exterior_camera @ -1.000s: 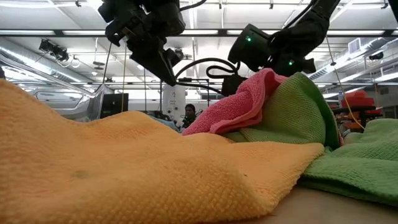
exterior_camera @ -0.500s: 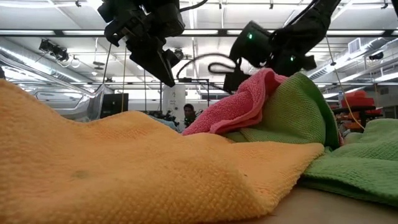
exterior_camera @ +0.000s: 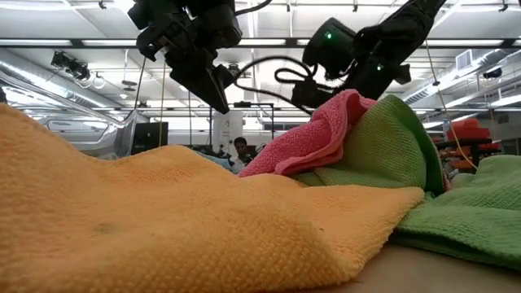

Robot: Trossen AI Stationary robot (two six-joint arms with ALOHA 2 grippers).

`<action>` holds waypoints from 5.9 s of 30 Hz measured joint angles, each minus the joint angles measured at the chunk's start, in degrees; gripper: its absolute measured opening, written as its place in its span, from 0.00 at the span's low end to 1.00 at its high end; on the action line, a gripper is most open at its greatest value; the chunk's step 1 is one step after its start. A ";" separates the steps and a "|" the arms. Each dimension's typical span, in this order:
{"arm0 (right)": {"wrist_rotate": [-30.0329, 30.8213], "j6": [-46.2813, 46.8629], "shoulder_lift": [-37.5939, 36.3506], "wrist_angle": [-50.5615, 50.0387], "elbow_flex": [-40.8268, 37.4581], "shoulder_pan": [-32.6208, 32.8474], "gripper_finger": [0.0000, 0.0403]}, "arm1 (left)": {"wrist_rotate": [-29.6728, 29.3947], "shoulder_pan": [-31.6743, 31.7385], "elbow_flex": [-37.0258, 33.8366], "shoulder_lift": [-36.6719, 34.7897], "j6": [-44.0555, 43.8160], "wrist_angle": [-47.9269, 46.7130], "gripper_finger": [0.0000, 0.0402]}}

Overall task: Fold microfiber towels
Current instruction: Fold the top pink microfiber cloth

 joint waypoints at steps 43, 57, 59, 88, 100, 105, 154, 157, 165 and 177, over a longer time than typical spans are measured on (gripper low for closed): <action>-10.17 2.77 -23.69 -18.35 0.03 6.55 0.01 | -5.15 0.28 0.00 5.33 5.81 18.49 0.35; -9.56 3.23 -32.33 -19.99 0.03 8.76 0.01 | -7.17 0.76 0.07 14.73 5.40 32.39 0.52; -9.55 2.88 -33.70 -20.07 0.03 8.72 0.01 | -7.39 1.06 -0.07 15.38 5.40 33.00 0.51; -12.08 3.65 -39.30 -20.49 0.07 9.30 0.01 | -14.75 2.60 -0.04 20.74 1.03 33.59 0.43; -14.76 4.37 -41.98 -21.45 0.09 9.72 0.01 | -19.12 4.56 0.02 21.62 3.08 33.64 0.25; -15.32 4.36 -42.02 -23.05 0.09 9.73 0.01 | -16.77 4.39 0.86 21.58 5.38 30.90 0.03; -42.22 15.24 -23.70 -43.10 10.41 9.85 0.01 | -1.05 3.48 25.27 9.07 22.98 -18.05 0.07; -40.68 17.84 -23.73 -43.98 10.41 10.56 0.01 | -1.05 3.48 25.29 10.11 22.65 -16.18 0.04; -36.19 23.32 -23.16 -47.13 7.57 11.52 0.01 | -1.18 3.56 25.24 15.31 21.97 -10.17 0.06; -29.78 31.42 -23.03 -47.83 -1.10 10.47 0.01 | -5.56 4.54 25.22 22.49 21.56 -1.00 0.03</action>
